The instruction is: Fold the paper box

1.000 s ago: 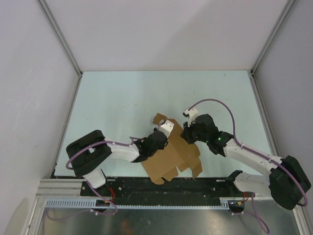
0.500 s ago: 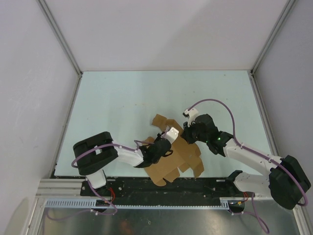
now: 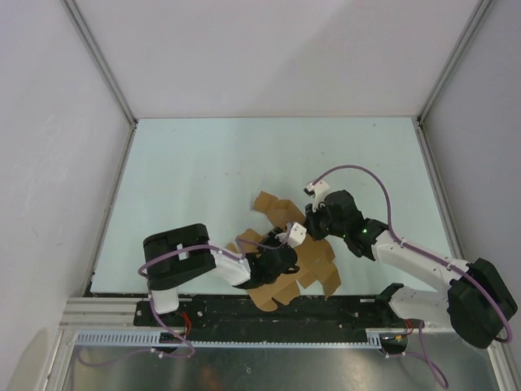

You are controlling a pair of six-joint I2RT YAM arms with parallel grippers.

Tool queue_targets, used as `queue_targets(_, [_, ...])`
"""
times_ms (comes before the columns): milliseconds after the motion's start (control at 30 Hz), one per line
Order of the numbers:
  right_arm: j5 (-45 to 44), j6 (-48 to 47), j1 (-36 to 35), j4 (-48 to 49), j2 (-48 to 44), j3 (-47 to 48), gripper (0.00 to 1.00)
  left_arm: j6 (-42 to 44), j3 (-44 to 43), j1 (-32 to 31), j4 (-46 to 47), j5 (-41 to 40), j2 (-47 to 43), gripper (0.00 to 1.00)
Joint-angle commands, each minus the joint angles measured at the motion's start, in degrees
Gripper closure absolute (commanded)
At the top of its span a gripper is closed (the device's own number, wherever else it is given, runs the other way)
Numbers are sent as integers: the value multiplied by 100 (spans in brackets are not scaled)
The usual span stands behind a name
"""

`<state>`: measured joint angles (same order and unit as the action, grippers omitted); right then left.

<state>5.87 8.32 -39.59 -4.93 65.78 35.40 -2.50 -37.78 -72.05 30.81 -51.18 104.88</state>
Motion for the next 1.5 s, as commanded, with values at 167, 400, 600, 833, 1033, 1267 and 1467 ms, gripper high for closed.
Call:
queue_targets(167, [-60, -32, 48, 344, -100, 178, 97, 101, 270, -64, -339, -437, -511, 64])
queue_targets(400, [-68, -146, 92, 335, -83, 187, 98, -75, 930, -72, -312, 28, -2119, 53])
queue_targets(600, [80, -453, 197, 440, -74, 178, 100, -347, 1913, 278, 293, 731, -4008, 44])
queue_targets(833, [1329, -1147, 690, 547, 514, 634, 100, -506, 2881, 1473, 979, 1620, -5609, 43])
queue_targets(1033, [1733, -1972, 593, -24, 1261, 1337, 100, -452, 3363, 2272, 1488, 2216, -6285, 42])
queue_targets(1267, [2067, -2851, 567, -517, 1587, 1794, 100, -831, 3716, 3548, 1902, 3482, -6446, 38])
queue_targets(1467, [2033, -3520, 602, -1001, 1920, 2278, 100, -989, 3734, 3979, 2614, 3922, -5813, 37])
